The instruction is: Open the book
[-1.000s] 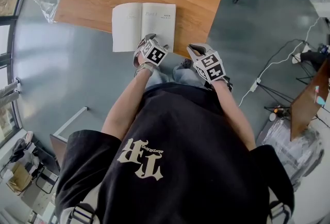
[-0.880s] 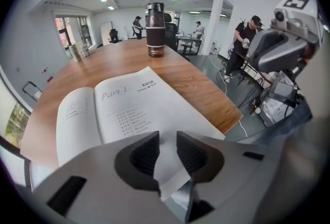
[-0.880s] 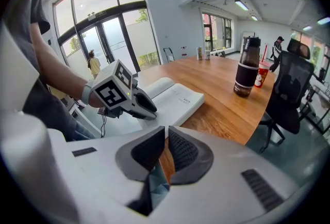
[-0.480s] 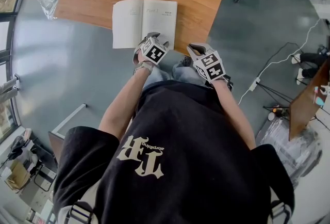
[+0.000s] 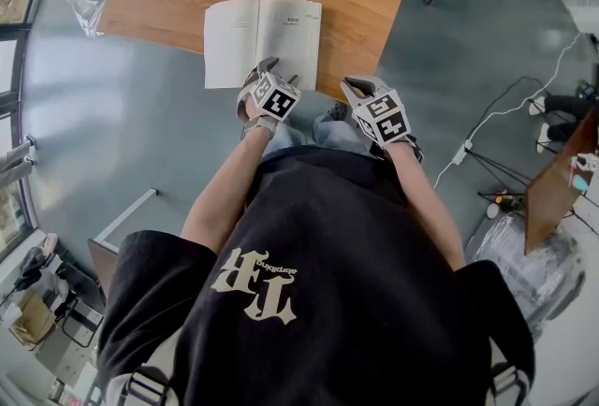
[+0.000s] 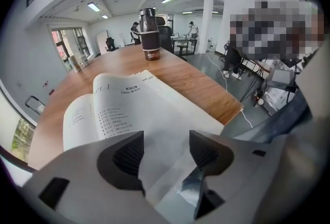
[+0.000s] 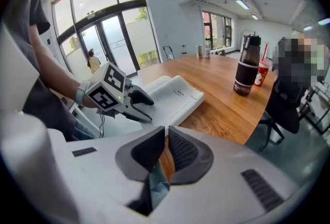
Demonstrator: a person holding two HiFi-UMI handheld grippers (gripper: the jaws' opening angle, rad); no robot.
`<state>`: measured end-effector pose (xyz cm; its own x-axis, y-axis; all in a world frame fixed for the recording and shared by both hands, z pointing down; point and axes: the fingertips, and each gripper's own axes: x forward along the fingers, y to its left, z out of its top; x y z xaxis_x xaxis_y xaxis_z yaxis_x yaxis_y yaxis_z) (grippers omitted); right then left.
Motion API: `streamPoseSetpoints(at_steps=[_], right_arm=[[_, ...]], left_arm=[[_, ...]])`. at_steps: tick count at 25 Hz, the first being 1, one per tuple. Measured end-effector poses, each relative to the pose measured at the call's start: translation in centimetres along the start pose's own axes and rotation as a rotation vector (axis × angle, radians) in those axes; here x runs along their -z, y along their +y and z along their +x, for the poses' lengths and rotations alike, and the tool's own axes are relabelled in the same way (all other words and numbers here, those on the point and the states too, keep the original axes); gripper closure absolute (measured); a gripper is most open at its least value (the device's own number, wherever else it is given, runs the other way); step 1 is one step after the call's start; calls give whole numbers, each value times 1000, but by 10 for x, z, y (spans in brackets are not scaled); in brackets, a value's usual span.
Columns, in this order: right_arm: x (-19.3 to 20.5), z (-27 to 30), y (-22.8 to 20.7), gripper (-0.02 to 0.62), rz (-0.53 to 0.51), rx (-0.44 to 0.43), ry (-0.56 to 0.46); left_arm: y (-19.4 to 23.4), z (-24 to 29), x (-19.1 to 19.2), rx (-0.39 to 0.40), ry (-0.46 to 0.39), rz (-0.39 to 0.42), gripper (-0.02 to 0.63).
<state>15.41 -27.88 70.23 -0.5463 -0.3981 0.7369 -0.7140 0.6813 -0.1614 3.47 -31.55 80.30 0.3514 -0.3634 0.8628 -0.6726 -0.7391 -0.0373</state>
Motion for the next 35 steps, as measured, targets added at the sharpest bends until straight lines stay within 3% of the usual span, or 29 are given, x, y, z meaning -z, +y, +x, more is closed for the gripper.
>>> streamPoseSetpoints(at_steps=[5, 13, 22, 29, 35], right_arm=[[-3, 12, 7, 586, -7, -18, 11], [-16, 59, 24, 586, -27, -76, 58], [-41, 116, 63, 586, -62, -151, 103], [-61, 164, 106, 586, -88, -232, 126], [-82, 197, 144, 587, -114, -264, 128]], left_arm=[[24, -14, 6, -52, 4, 1, 337], [72, -47, 31, -113, -22, -125, 338], [87, -87, 42, -62, -161, -224, 338], [96, -102, 66, -10, -165, -207, 338], [133, -124, 90, -31, -199, -225, 338]])
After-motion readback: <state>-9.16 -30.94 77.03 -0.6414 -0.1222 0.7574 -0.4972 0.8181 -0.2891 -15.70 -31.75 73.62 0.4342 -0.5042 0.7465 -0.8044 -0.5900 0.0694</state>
